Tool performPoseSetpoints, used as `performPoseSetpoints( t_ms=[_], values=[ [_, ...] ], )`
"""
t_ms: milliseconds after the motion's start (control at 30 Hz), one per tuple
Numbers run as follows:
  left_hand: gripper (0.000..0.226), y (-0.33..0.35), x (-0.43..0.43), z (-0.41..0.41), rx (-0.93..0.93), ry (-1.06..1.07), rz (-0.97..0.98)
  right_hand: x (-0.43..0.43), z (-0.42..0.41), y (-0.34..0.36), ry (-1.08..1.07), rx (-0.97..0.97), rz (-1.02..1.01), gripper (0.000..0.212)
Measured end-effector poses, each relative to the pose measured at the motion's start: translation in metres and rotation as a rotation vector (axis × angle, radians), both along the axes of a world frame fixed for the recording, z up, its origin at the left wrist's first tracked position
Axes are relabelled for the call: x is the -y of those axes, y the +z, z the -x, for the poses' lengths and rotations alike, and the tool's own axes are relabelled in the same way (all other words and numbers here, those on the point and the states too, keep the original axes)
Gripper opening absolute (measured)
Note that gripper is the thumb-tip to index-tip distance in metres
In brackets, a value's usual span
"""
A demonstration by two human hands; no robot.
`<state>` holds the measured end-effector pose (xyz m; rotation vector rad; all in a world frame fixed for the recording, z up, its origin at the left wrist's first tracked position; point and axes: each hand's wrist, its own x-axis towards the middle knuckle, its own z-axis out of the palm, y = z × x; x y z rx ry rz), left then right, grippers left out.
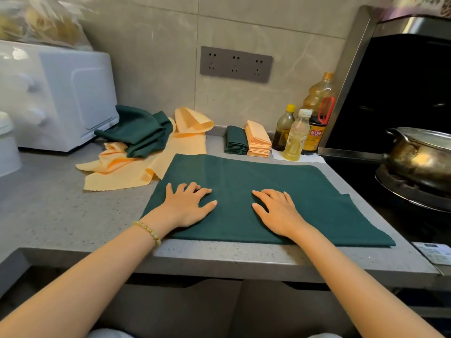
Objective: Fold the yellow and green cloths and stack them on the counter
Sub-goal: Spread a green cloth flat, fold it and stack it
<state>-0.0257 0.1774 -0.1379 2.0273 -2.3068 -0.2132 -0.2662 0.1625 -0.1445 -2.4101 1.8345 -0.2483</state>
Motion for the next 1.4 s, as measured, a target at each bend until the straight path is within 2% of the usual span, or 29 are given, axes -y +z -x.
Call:
performPoseSetpoints(
  t_ms=[200,367,633,767,933,1000,1067,1133,1233,1300,1400],
  values=[
    [0.053,0.025,0.061,0.030,0.055,-0.068,0.150,0.018,-0.001,0.003,0.037,0.065,-0.030,0.050],
    [0.059,0.023,0.126,0.046,0.134,-0.098,0.128,0.017,0.000,-0.009,0.036,0.088,-0.025,0.052],
    [0.061,0.006,0.185,0.057,0.199,-0.010,0.051,0.017,0.003,-0.011,0.036,0.099,0.006,0.052],
    [0.046,0.009,0.194,0.052,0.203,-0.001,0.240,0.018,0.000,-0.013,0.044,0.097,0.005,0.052],
    [0.027,0.034,0.176,0.059,0.098,-0.134,0.395,0.017,0.001,-0.012,0.030,0.102,0.014,0.052],
    [0.024,0.047,0.156,0.060,0.119,-0.220,0.448,0.015,0.001,-0.009,0.023,0.153,0.035,0.057],
    [0.020,0.055,0.131,0.056,0.169,-0.363,0.618,0.015,0.004,-0.003,0.014,0.216,0.179,0.068],
    [0.013,0.057,0.096,0.049,0.196,-0.506,0.754,0.012,0.008,0.011,0.000,0.184,0.480,0.083],
    [0.012,0.049,0.043,0.040,0.211,-0.627,0.828,-0.004,0.018,0.032,0.024,0.084,0.730,0.096],
    [0.018,0.041,0.012,0.038,0.185,-0.663,0.832,-0.019,0.028,0.036,0.122,-0.017,0.758,0.087],
    [0.033,0.023,-0.017,0.037,0.152,-0.699,0.804,-0.034,0.052,0.027,0.287,-0.100,0.733,0.051]
  ],
)
